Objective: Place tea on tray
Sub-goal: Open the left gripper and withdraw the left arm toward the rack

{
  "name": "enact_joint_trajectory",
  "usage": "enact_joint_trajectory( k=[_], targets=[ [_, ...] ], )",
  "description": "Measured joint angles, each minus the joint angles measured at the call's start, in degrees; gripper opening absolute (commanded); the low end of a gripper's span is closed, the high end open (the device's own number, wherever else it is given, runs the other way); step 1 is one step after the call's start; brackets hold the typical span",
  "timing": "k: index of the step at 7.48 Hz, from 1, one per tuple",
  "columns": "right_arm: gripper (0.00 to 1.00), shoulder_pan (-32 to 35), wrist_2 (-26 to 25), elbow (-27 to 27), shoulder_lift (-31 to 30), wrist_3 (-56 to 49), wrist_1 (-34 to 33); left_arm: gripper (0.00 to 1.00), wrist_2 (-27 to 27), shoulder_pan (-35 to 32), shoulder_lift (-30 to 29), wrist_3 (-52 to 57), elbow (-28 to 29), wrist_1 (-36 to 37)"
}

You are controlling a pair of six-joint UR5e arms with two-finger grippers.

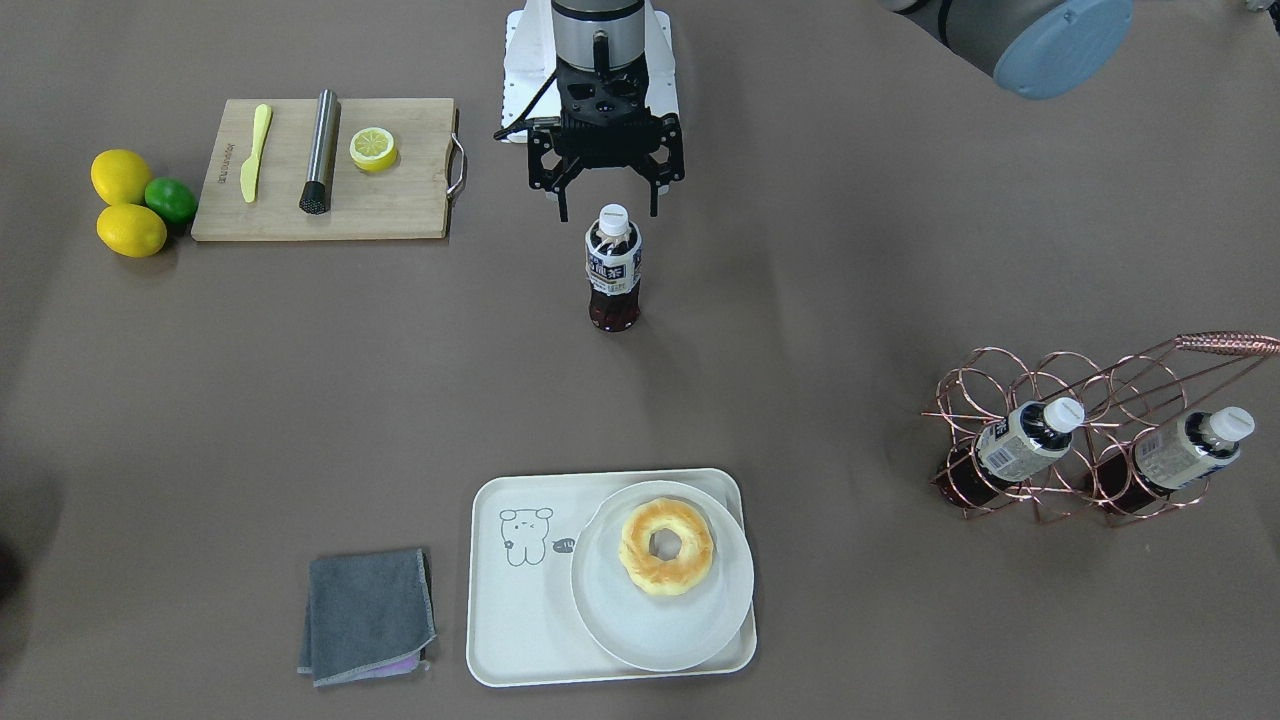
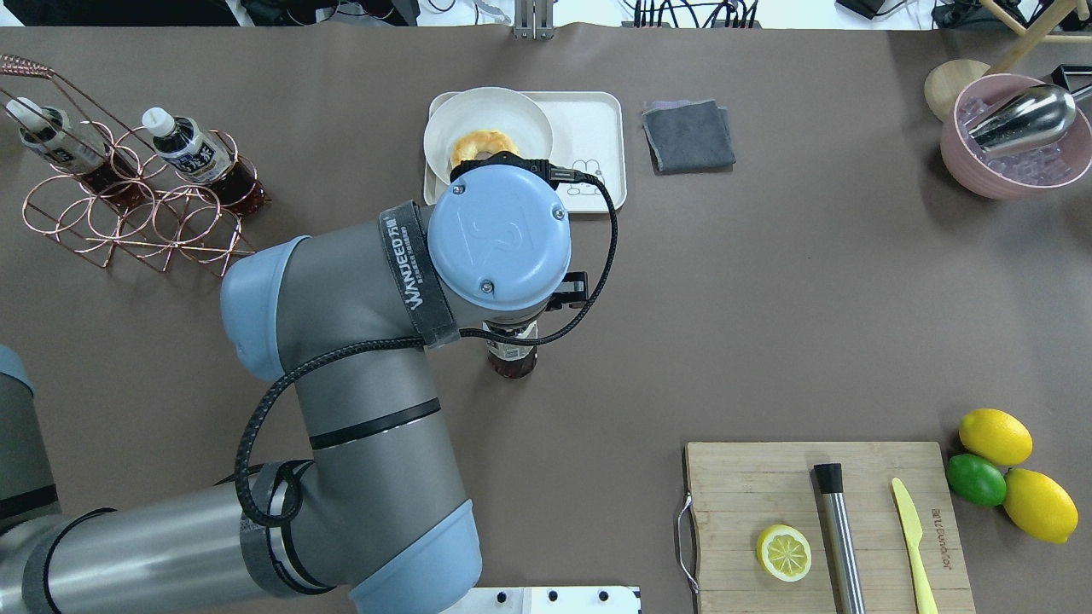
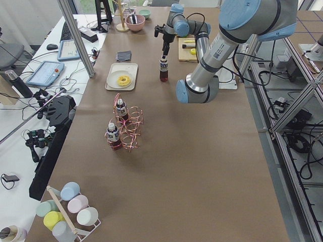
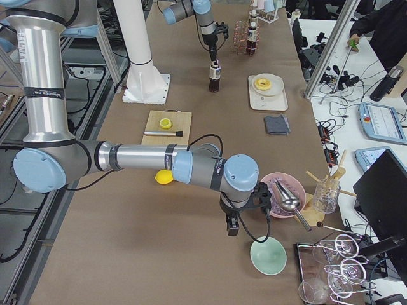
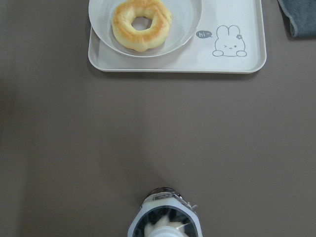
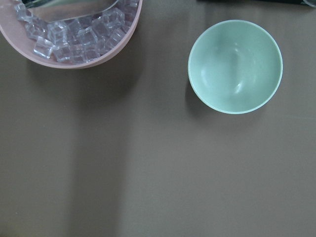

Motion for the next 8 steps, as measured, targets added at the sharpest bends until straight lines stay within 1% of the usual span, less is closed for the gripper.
enact_joint_trajectory(
  k=[2, 3, 4, 5, 6, 7, 8],
  targets=[
    [1.00, 0.00, 0.47, 0.80, 1.81, 1.51, -0.44, 0.97, -0.39, -2.28, 0.31, 4.15, -3.26, 0.41],
    [1.00, -0.11, 0.63, 1.36, 3.11, 3.19, -0.55, 0.97, -1.76, -4.55, 1.44, 6.79, -4.89, 0.60],
    [1.00, -0.91, 0.91, 2.98, 4.38, 6.36, -0.64, 0.97, -4.68, -8.19, 3.40, 11.03, -6.47, 0.66],
    [1.00, -2.94, 1.56, 5.70, 5.14, 11.41, -0.71, 0.97, -7.52, -11.93, 6.55, 15.59, -8.22, 0.54],
    [1.00, -5.69, 2.83, 9.10, 5.83, 18.03, -0.71, 0.97, -9.34, -14.59, 11.15, 20.36, -10.92, 0.39],
    [1.00, -8.93, 3.75, 12.66, 6.80, 25.29, -0.66, 0.97, -10.10, -16.48, 16.59, 23.24, -13.90, -0.26],
    [1.00, -11.86, 4.16, 15.55, 8.03, 31.54, -0.63, 0.97, -10.98, -19.85, 20.06, 24.31, -15.30, -1.30]
  ],
)
